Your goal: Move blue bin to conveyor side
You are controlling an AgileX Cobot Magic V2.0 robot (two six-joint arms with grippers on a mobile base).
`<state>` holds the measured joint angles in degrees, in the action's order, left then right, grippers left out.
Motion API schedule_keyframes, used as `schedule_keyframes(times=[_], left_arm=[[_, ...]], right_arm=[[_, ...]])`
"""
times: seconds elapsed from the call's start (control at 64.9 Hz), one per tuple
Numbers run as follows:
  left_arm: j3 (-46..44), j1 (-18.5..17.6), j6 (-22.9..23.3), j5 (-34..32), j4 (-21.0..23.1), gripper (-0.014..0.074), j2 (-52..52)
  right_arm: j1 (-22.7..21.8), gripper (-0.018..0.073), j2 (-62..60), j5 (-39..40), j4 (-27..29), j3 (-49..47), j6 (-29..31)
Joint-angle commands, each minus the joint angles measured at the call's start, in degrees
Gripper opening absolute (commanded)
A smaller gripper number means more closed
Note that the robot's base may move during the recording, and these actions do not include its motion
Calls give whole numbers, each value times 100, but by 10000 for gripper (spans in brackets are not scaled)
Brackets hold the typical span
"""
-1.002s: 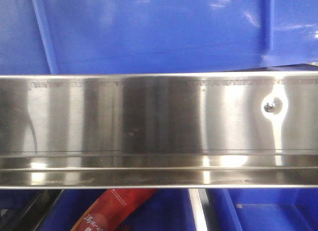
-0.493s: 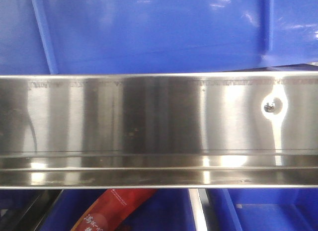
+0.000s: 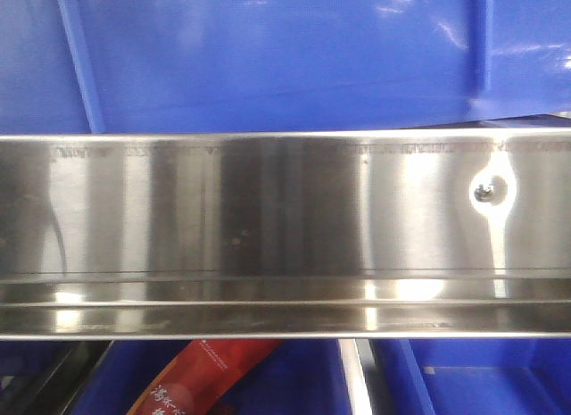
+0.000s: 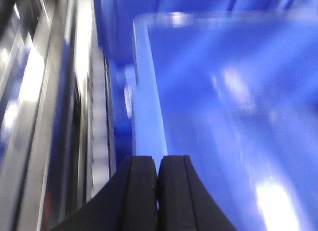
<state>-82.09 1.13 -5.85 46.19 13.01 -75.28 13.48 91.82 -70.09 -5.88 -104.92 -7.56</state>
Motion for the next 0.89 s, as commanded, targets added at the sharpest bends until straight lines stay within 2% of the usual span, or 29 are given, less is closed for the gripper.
schedule_keyframes(times=[0.0,0.062,0.123,0.324,0.478,0.555,0.878], left_arm=[[-31,-20,35,-358,28,-13,1],[-31,-20,35,-487,28,-9,-34],[-79,-20,35,-525,28,31,-120],[-316,-20,35,-374,28,269,-628],[-655,-20,35,-52,81,390,-963],[-834,-20,35,149,96,414,-1133],[-1301,-20,35,903,192,409,-1759]], right_arm=[[-13,-88,-20,13,-42,32,59],[-13,-88,-20,13,-42,32,59],[-13,-88,-20,13,-42,32,59],[-13,-88,-20,13,-42,32,59],[-13,-88,-20,13,-42,32,59],[-13,-88,-20,13,-42,32,59],[-13,-88,-20,13,-42,32,59]])
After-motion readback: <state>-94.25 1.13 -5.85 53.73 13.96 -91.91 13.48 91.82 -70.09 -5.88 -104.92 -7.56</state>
